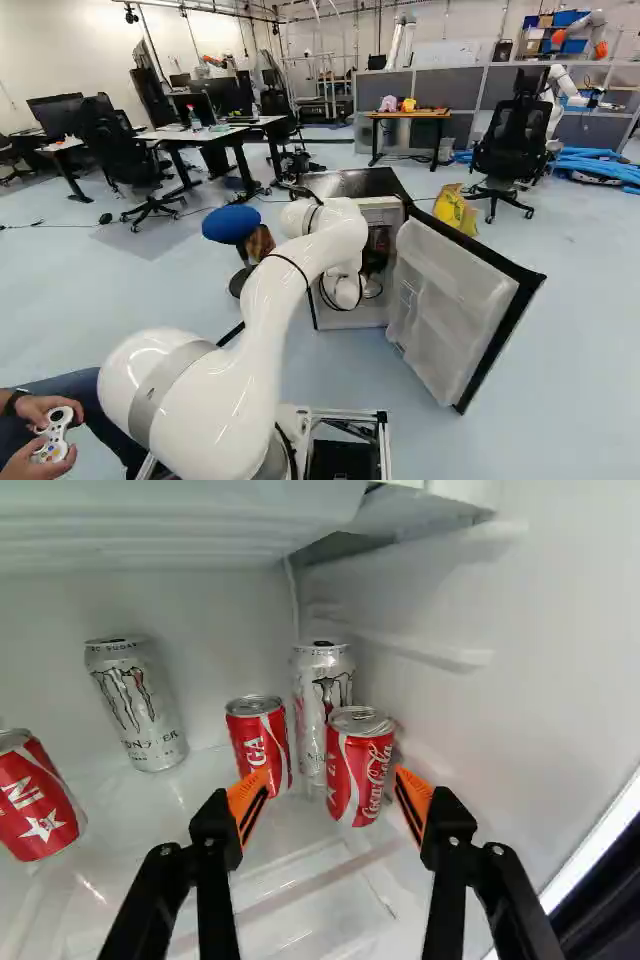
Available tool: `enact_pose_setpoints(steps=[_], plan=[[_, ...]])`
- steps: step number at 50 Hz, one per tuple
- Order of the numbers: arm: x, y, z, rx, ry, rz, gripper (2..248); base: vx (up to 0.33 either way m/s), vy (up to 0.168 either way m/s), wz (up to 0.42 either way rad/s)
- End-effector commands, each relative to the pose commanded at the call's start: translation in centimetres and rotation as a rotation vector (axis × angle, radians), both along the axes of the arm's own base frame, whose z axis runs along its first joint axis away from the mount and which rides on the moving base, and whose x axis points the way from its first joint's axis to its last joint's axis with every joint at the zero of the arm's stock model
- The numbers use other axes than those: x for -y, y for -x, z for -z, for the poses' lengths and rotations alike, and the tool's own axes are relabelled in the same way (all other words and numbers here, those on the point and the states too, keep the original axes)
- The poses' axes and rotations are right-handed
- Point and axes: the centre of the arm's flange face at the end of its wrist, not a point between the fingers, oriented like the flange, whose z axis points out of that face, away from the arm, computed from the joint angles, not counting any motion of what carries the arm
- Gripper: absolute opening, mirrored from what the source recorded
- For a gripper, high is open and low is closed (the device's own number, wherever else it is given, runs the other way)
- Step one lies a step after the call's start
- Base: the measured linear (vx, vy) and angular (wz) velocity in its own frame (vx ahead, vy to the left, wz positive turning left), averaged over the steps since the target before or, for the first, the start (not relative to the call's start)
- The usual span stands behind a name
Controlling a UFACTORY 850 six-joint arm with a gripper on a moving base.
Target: Grab a drink from the fridge
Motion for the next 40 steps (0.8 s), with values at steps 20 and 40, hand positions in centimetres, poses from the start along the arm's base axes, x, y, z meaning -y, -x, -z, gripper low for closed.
enact_pose_setpoints(steps=[20,40], plan=[[0.5,-0.5,0.3,0.013,0.004,0.004,182,0.000,0.000,0.000],[0.8,-1.2,0.7,0.031,0.011,0.006,182,0.000,0.000,0.000]])
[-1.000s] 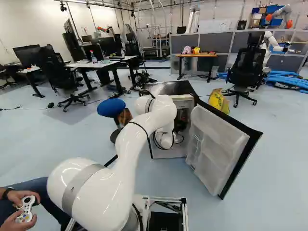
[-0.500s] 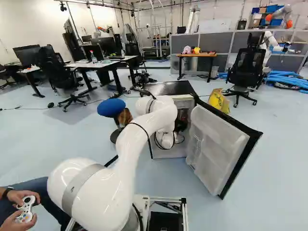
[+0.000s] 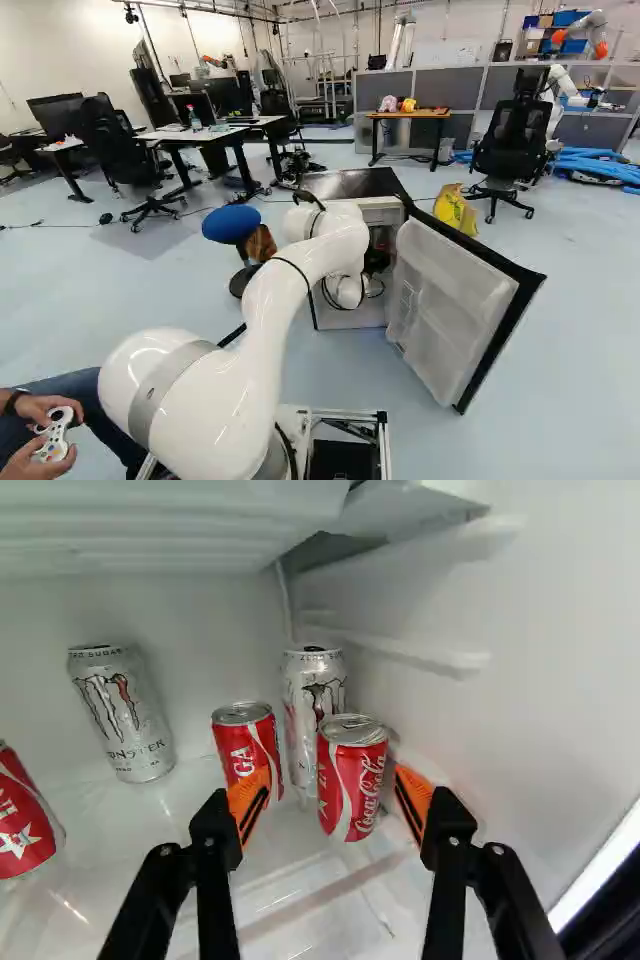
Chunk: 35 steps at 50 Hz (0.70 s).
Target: Grab a drink from the fridge
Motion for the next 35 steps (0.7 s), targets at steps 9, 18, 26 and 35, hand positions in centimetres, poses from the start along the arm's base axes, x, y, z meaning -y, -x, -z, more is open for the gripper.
enact_pose_setpoints(steps=[9,18,26,35], plan=[[0.0,-0.4,0.2,0.010,0.003,-0.002,182,0.000,0.000,0.000],[0.0,-0.9,0.4,0.020,0.007,-0.004,182,0.000,0.000,0.000],[0.0,-1.3,0.6,0.029,0.010,-0.005,182,0.000,0.000,0.000],[0.1,-1.7,0.9,0.040,0.014,-0.007,182,0.000,0.000,0.000]])
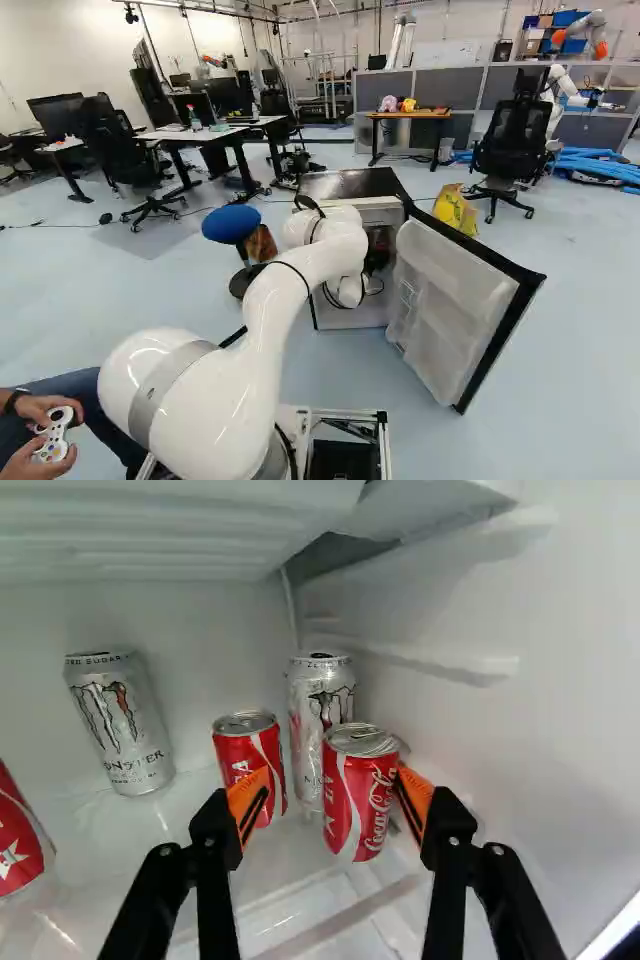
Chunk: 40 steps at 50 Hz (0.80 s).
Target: Grab a drink from the fridge
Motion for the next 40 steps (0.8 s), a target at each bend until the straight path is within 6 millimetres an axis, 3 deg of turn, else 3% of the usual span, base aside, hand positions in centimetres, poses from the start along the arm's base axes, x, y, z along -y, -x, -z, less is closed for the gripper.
enact_pose_setpoints(steps=[40], plan=[[-0.04,-0.91,0.49,0.023,0.008,-0.005,182,0.000,0.000,0.000]])
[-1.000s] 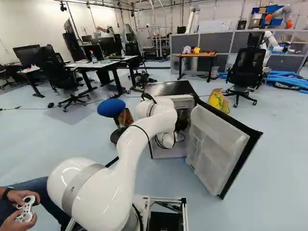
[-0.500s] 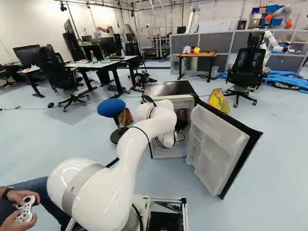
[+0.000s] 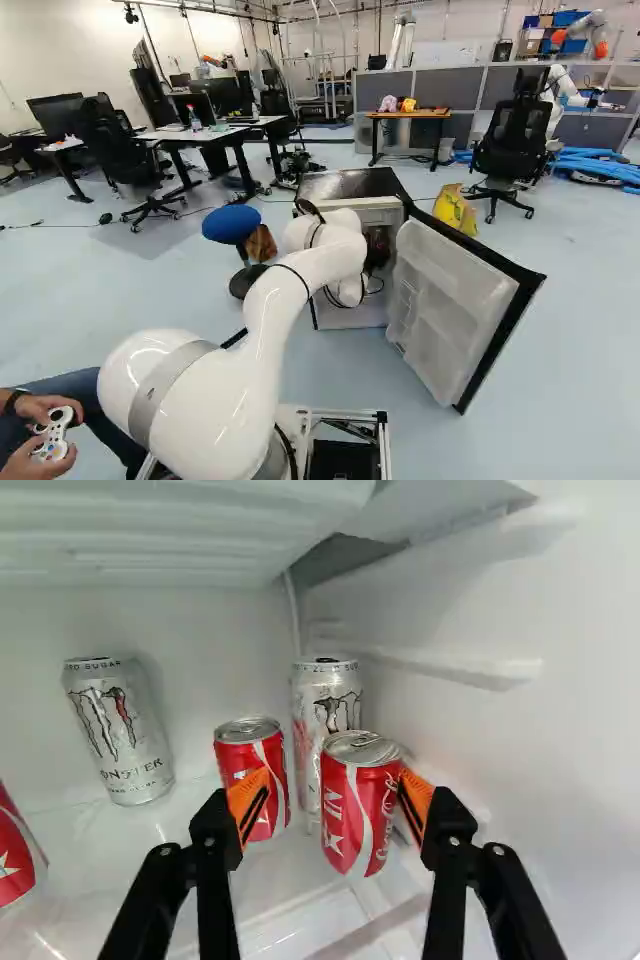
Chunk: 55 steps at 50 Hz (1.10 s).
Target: Grab a drink from the fridge
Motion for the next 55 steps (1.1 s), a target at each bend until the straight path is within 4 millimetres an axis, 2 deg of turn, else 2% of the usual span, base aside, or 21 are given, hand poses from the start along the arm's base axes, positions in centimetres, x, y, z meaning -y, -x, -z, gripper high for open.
enact_pose_setpoints(steps=[25,55], plan=[[-0.3,0.0,0.0,-0.002,-0.001,-0.005,182,0.000,0.000,0.000],[-0.3,-1.1,0.6,0.027,0.009,-0.009,182,0.000,0.000,0.000]])
